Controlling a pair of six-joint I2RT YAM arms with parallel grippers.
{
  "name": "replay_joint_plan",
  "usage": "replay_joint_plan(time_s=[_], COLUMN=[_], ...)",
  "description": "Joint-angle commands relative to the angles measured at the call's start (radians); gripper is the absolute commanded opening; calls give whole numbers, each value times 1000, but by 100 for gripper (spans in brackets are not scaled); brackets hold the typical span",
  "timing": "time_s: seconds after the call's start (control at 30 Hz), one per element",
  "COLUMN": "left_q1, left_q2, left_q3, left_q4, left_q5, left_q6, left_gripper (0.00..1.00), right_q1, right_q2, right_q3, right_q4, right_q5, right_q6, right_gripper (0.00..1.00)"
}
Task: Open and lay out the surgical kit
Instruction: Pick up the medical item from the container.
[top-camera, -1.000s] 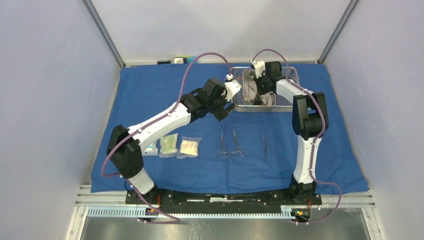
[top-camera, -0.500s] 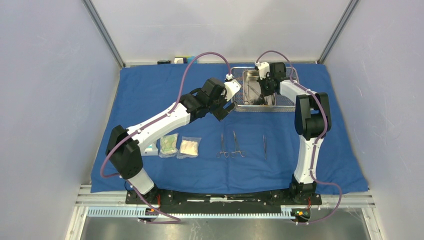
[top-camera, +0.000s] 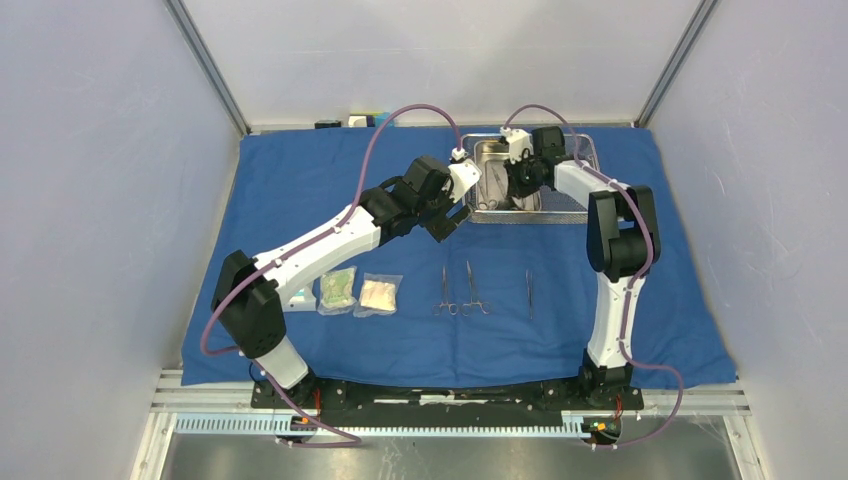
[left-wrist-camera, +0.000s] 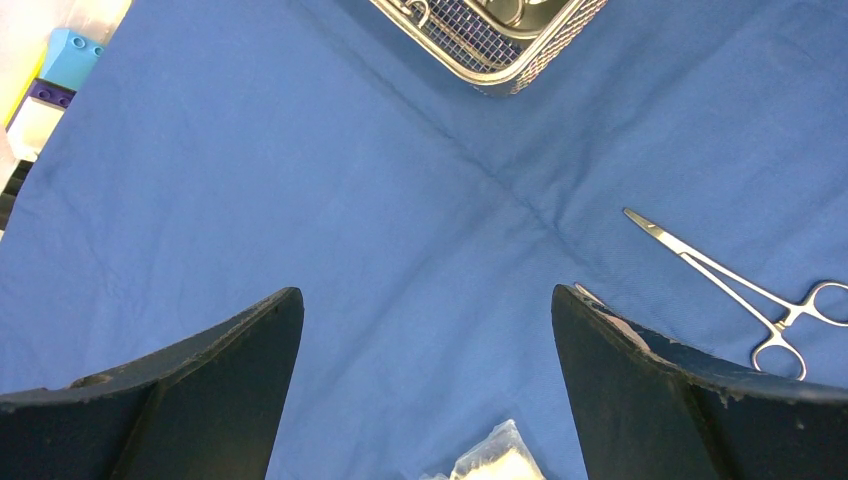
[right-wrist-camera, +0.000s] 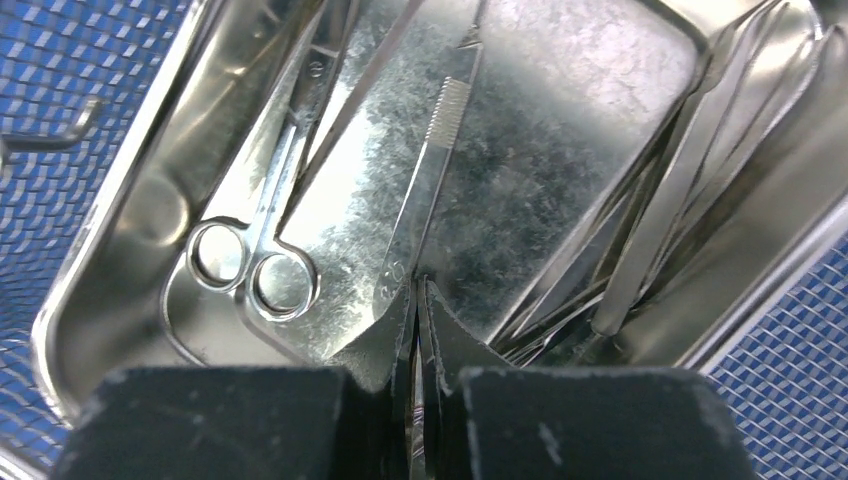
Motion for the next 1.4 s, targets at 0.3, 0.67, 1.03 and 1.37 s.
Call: replay_joint_plan(time_s=[0.3, 0.67, 1.03, 1.37], left_q1=[4, 5, 46, 57], left_q2=[-35, -23, 47, 272], left_q3=[16, 23, 125, 323], left_q4=[3, 1, 2, 160], left_q5=[-10, -15, 82, 120], left_q6=[21, 29, -69, -240], left_gripper=[100, 100, 100, 100], right_q1=[47, 50, 47, 43], right_q2=[34, -33, -35, 14], right_q3=[81, 35, 19, 30], right_q4=[38, 134, 119, 125], right_q5=[-150, -70, 32, 17], right_q6=[118, 82, 50, 65], right_gripper=[7, 24, 26, 21])
